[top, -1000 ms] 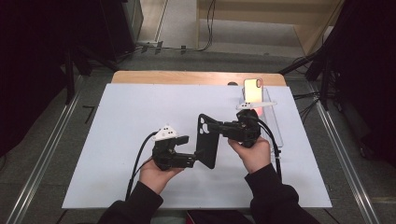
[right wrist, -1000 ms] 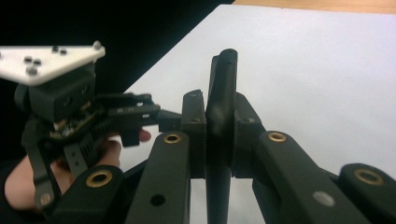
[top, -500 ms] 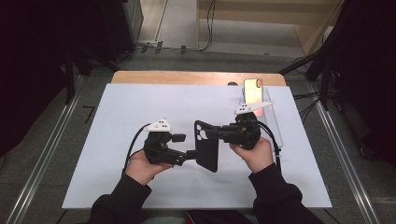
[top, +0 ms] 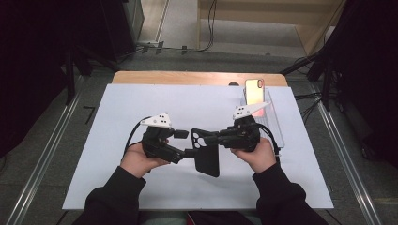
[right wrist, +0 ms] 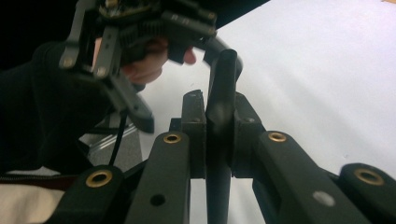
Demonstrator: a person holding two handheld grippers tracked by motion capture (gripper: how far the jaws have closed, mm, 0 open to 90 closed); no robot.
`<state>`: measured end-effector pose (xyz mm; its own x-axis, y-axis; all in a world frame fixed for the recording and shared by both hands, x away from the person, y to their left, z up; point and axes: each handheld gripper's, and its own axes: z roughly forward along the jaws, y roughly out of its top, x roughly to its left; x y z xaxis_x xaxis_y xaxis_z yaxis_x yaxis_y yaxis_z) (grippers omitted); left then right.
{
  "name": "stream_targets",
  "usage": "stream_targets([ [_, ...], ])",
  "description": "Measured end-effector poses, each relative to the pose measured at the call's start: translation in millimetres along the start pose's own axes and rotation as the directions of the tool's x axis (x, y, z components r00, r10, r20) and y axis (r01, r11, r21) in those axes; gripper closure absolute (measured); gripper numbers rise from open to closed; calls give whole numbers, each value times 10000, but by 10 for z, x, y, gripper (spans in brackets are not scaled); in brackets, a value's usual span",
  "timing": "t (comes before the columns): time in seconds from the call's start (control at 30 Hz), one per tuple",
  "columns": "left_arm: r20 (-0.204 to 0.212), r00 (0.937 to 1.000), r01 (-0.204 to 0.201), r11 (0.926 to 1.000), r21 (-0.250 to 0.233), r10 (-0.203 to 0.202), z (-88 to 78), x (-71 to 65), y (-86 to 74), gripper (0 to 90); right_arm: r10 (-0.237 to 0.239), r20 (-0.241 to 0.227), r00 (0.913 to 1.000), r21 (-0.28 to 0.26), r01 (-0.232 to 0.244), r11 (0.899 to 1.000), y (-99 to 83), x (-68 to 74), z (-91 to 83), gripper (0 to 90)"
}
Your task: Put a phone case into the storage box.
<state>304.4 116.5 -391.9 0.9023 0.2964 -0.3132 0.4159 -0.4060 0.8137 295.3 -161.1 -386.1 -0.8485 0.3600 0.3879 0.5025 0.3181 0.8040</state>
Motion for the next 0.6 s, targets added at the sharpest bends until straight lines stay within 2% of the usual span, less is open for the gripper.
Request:
stream_targets([
  [0.3,345,9993,-165,9997,179,159,-15,85,91,180,-285,-456,9986,249,297,9993,24,-16,-4,774],
  [0.37,616,9974,-380,9989,271,363,-12,103,101,208,-376,-529,9979,315,393,9987,28,-13,-1,774],
  [0.43,642,9965,-549,9980,300,529,-4,110,116,214,-373,-635,9973,311,393,9987,28,-15,3,774],
  [0.5,806,9956,-505,9982,309,478,4,117,132,235,-414,-764,9962,294,438,9986,28,-18,7,774],
  [0.6,929,9951,-382,9988,321,351,13,123,143,317,-438,-860,9953,294,465,9985,30,-11,14,774],
])
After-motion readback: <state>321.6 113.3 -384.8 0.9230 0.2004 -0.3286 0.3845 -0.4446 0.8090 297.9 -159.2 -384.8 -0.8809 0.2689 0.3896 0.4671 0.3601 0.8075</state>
